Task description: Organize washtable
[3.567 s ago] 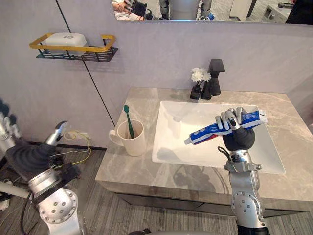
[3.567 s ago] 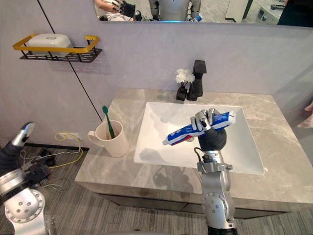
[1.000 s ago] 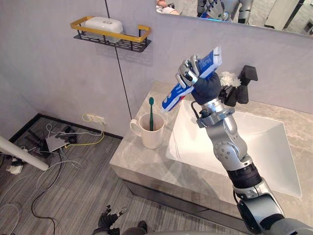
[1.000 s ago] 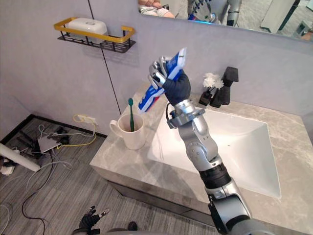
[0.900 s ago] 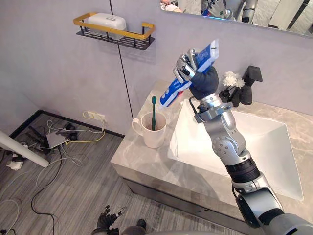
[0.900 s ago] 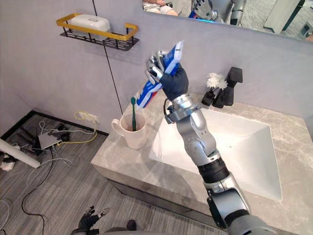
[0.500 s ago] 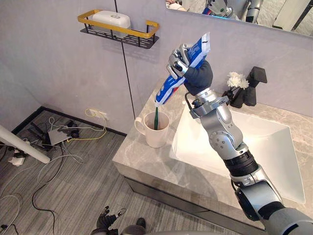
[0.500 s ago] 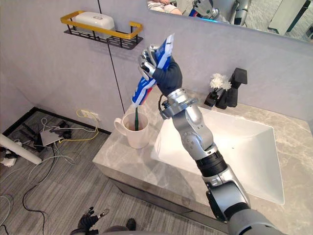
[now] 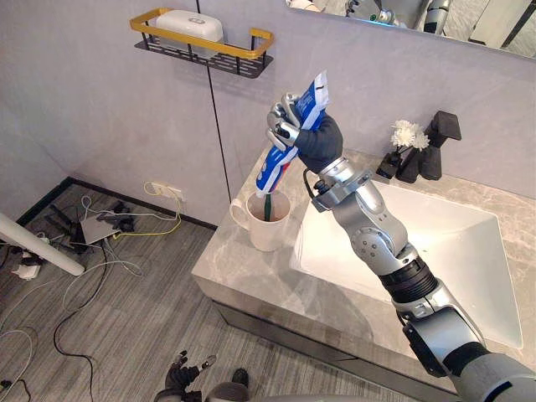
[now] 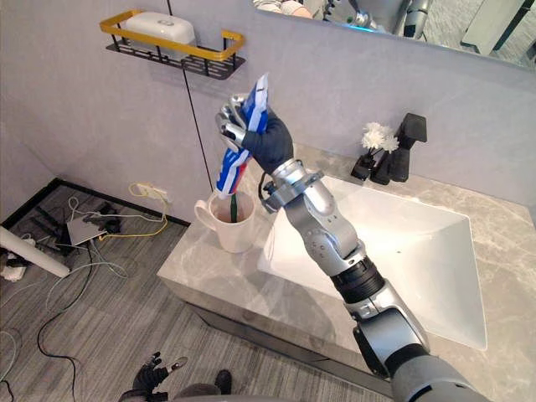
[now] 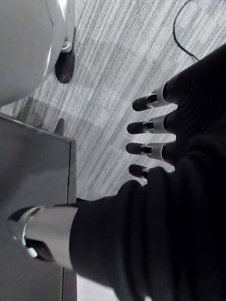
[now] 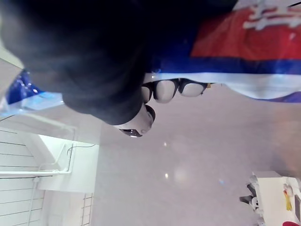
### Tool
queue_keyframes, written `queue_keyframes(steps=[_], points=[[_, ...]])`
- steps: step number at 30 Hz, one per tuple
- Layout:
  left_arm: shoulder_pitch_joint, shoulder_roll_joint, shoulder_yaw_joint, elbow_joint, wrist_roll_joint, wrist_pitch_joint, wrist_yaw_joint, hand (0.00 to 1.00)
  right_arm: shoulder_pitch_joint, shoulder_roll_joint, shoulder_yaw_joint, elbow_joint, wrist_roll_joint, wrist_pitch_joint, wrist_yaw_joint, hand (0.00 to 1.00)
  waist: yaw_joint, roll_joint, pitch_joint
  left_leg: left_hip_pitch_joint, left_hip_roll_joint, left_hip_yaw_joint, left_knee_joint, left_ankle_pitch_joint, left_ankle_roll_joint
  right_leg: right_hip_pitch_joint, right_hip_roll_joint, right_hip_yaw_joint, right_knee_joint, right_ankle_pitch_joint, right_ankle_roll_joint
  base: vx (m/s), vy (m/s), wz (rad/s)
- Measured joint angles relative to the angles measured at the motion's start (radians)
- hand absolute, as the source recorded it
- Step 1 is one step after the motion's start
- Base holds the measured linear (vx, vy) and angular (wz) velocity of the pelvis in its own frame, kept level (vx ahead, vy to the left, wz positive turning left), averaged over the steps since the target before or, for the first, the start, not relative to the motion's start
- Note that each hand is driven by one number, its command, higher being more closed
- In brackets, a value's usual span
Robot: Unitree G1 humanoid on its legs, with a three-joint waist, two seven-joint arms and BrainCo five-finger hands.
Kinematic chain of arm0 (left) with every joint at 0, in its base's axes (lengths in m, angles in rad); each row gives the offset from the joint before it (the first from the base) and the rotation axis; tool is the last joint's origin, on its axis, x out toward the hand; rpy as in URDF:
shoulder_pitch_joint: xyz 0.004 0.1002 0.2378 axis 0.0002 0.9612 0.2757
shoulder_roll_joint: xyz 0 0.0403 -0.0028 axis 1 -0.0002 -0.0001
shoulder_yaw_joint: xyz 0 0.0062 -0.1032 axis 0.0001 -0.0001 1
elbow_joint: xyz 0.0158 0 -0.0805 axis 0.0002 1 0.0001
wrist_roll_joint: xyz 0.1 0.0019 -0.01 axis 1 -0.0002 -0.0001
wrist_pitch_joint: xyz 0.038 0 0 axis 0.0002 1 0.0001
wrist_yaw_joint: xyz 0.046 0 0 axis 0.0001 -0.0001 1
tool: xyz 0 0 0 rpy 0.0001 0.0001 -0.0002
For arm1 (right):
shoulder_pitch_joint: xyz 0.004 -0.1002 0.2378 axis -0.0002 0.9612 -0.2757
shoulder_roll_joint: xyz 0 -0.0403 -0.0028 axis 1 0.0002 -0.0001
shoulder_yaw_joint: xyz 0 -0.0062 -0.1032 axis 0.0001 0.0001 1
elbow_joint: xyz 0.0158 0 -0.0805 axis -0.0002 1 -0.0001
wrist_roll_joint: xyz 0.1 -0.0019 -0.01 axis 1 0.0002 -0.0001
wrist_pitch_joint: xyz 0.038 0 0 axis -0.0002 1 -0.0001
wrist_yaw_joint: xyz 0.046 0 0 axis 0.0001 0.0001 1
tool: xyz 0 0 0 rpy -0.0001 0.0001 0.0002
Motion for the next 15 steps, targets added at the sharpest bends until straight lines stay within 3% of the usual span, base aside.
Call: queue_keyframes(steps=[15], points=[[0.000, 0.000, -0.001, 0.000, 0.001, 0.001, 0.001, 0.00, 0.079, 0.003, 0.019, 0.000, -0.004, 0.004, 0.011, 1.00, -0.001, 0.002, 0.002, 0.001, 0.000, 0.000, 0.000, 0.000, 0.000, 0.000, 0.000, 0.000, 0.001, 0.000, 0.000, 0.00, 0.000, 0.00]])
